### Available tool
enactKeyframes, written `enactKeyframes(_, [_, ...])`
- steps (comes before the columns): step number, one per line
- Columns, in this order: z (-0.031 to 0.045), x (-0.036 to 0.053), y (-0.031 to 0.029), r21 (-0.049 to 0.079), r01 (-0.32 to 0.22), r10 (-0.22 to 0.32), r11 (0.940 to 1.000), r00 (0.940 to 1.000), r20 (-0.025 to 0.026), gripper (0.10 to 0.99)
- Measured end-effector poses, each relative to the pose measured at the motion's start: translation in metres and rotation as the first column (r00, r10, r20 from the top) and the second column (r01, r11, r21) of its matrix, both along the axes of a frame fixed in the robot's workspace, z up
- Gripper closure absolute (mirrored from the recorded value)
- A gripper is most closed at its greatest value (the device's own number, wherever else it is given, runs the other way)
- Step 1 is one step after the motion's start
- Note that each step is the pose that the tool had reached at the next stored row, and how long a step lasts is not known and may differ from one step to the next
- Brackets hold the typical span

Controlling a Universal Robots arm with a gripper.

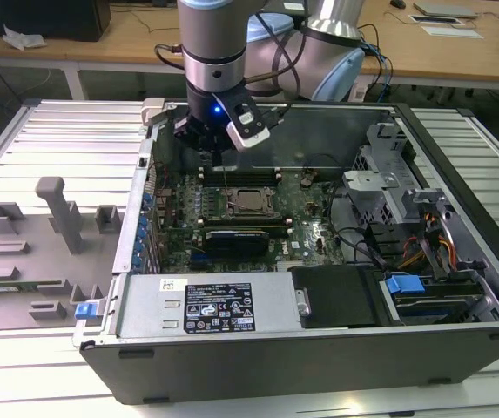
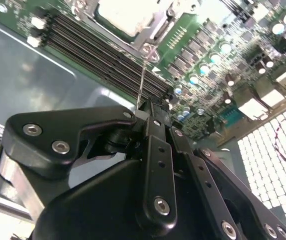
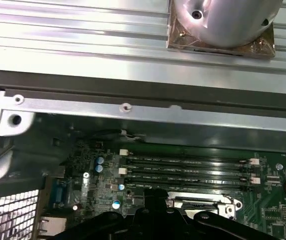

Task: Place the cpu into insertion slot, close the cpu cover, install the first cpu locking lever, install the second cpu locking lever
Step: 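Install the first cpu locking lever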

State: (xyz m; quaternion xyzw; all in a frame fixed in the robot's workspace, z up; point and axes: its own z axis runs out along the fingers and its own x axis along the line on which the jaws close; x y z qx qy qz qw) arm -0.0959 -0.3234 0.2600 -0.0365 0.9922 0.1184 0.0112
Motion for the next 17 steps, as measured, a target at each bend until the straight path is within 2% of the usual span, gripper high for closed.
enactKeyframes(10, [-0.0002,0.029,0.0,0.0,0.0,0.0,1.0,1.0,-0.0006,0.98])
enactKeyframes(12, [-0.0003,0.037,0.0,0.0,0.0,0.0,1.0,1.0,-0.0009,0.98])
enactKeyframes(17, [-0.0004,0.0488,-0.0001,0.0,0.0,0.0,1.0,1.0,-0.0011,0.98])
